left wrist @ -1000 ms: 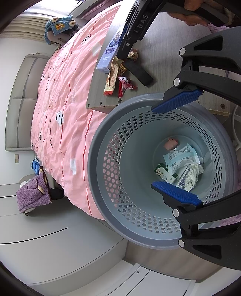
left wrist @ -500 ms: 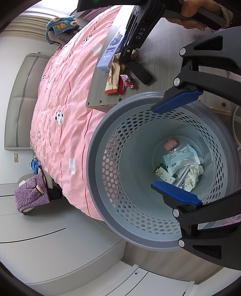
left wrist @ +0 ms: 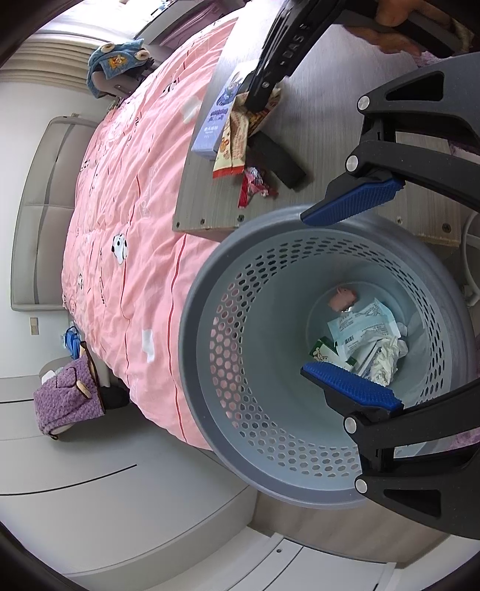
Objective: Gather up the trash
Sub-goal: 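Reach the right gripper to the cream-and-red snack wrapper and grasp it, then grasp the black strap with the left gripper while the right gripper holds the wrapper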
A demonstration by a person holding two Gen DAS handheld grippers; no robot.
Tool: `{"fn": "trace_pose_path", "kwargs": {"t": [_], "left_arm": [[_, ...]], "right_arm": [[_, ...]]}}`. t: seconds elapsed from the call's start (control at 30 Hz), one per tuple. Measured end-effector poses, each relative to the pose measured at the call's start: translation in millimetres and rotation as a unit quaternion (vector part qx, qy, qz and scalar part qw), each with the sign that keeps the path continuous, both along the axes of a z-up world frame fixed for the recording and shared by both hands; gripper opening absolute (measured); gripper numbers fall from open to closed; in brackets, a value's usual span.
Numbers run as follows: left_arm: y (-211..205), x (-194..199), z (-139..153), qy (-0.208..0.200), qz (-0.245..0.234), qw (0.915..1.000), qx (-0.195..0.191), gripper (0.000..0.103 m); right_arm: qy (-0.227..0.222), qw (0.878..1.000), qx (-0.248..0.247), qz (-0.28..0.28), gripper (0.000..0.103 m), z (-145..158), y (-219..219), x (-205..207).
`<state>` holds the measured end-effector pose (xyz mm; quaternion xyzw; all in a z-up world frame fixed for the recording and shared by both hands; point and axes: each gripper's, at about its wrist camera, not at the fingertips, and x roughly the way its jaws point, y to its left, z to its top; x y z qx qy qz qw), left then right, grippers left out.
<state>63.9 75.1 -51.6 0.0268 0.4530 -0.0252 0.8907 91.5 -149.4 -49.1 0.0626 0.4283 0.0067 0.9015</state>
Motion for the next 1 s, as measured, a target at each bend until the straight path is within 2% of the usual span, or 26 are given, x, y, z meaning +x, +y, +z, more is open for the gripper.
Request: {"fn": "trace_pose_path", "kwargs": {"t": [0.43,0.7,1.0], "left_arm": [[-59,8,-4,0.011,-0.057,0.9982,-0.014,0.073],[-101,23,-22,0.025,-0.078,0.9966,0.009,0.073],[-122,37,-34,0.023,-0.077,0.9961,0.037,0.071]], "right_arm": [[-0.022,0.998,0.028,-0.043,0.014,20,-48,-49],[-0.024,0.996,0.052,-0.066,0.014,15,-83,-72],[-0.035,0.994,0.072,-0.074,0.014,13,-100,-81]]}}
